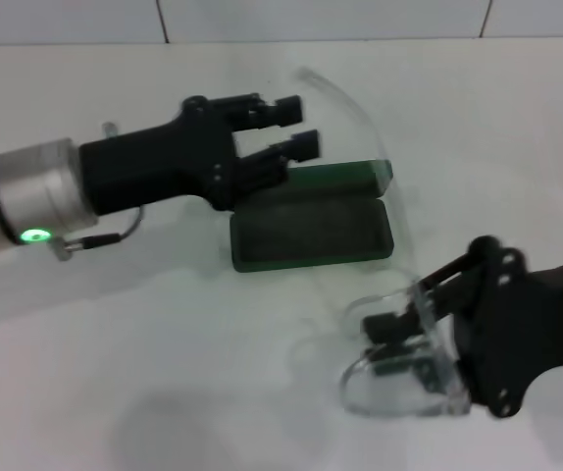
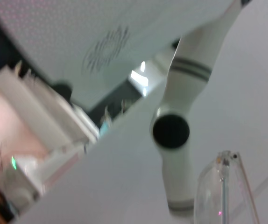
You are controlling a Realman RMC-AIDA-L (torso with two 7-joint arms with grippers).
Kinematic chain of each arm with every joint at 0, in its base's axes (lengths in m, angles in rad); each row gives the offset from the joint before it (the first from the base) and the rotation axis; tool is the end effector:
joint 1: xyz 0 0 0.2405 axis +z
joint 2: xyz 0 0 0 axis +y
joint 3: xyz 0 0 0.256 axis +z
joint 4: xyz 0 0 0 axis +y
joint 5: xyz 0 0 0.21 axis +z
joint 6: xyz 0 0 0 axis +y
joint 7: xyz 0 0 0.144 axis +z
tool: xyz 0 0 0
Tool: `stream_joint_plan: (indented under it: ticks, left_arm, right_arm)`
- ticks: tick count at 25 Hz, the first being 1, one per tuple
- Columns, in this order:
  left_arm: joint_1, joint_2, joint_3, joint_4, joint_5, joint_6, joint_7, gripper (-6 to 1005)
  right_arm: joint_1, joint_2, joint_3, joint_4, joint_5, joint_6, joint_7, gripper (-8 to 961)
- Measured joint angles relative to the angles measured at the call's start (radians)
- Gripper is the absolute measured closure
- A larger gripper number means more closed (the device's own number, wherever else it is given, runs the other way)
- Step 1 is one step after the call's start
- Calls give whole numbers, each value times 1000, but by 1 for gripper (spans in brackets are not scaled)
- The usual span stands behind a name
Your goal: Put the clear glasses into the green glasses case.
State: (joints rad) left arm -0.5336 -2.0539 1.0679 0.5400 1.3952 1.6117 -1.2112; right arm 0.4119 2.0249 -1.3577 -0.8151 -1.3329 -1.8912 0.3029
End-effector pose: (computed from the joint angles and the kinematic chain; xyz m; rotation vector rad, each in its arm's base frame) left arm -0.2024 0.3276 -0.0097 -2.6773 -0.3558 -1.2137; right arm 0.1776 0.2596 -0.0007 -2.3831 -1.2622 1.1898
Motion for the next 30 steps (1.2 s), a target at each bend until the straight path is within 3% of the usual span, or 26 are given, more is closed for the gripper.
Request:
stream_joint_plan:
  ticks: [4, 12, 30]
  left_arm:
    - [-19, -37, 5, -4, 24, -39, 96, 558]
    - [-84, -42, 7, -125, -70, -47, 282, 559]
    - [-41, -45, 6, -183, -205, 40, 479, 563]
  right_arm:
    - [74, 1, -121, 93, 114, 26, 22, 833]
    - [197, 3, -202, 274, 242, 86, 139, 834]
    - [207, -6, -175, 284, 259, 227, 482, 835]
